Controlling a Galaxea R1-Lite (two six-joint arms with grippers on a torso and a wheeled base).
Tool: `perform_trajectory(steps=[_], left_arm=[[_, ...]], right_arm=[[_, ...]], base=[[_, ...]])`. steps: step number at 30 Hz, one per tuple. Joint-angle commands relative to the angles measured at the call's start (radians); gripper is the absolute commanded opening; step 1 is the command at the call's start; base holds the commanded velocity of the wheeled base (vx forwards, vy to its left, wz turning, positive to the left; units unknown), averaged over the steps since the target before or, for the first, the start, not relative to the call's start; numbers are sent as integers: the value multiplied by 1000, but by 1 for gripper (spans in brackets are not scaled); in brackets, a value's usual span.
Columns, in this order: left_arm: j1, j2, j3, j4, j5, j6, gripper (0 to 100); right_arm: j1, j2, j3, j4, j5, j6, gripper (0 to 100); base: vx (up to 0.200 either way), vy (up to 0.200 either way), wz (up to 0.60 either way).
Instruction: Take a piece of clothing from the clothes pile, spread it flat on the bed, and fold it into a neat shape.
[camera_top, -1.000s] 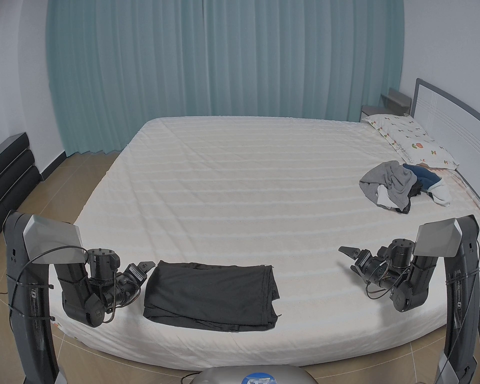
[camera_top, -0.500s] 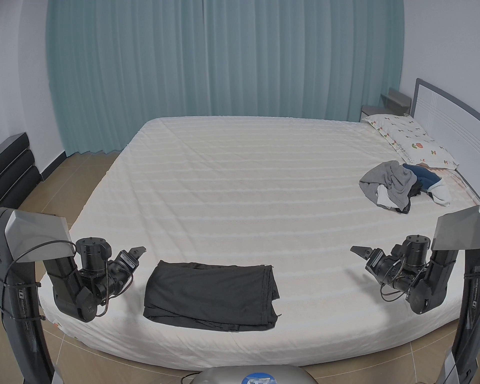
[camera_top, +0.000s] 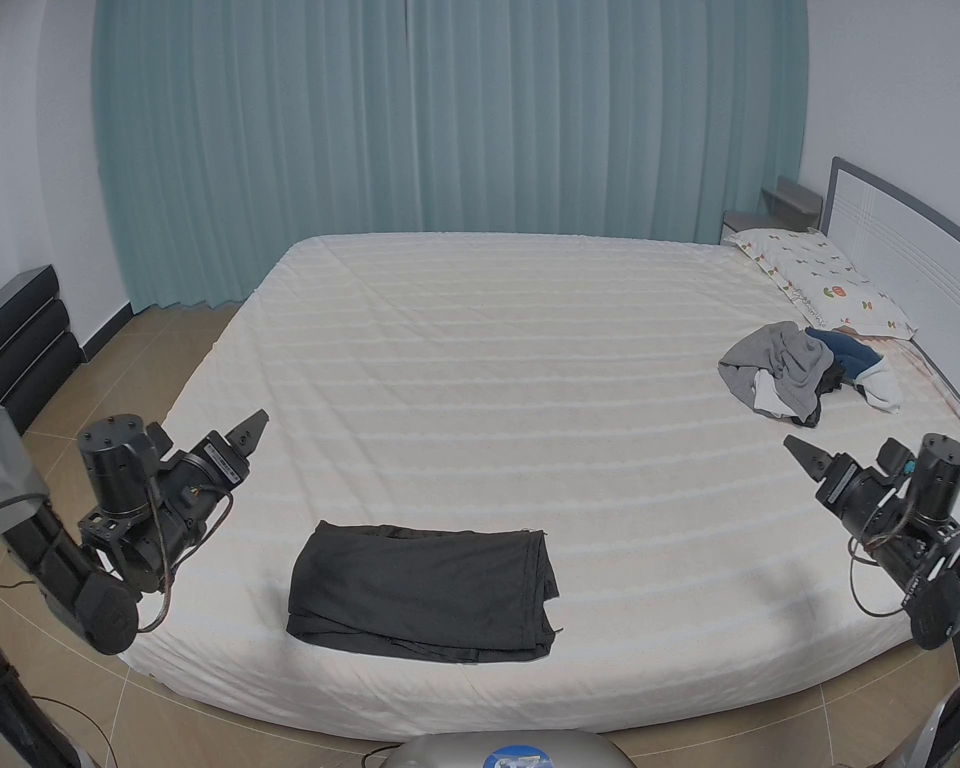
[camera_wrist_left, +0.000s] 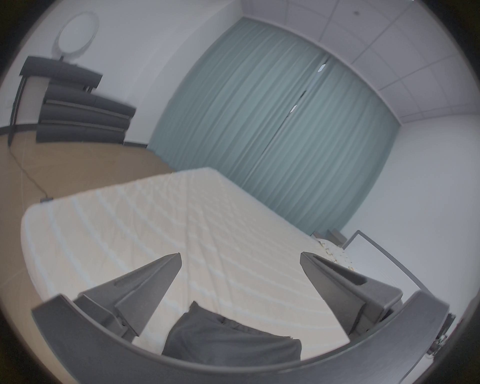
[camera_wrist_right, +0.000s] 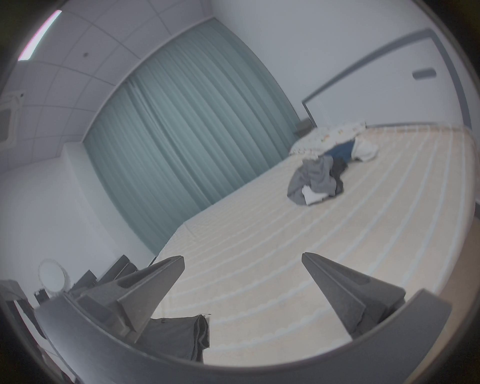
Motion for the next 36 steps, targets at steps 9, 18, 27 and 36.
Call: perform_trajectory(steps=[9,18,27,36], left_arm=[[-68,-678,294,13,109,317,100],[-68,-893,346,111,243,414,100],[-64,-1204,331,425,281,589,100],[71,-1513,294,732,273,612,100]], right_arm=[[20,-1002,27,743,65,-225,100],[61,-1482,-240,1556,193,-372,100],[110,-1642,-281,1723,188,-437,100],[-13,-1690,-278,1724,191,-460,100]], base=[[0,0,0],[0,0,0],[0,0,0],[0,0,0]])
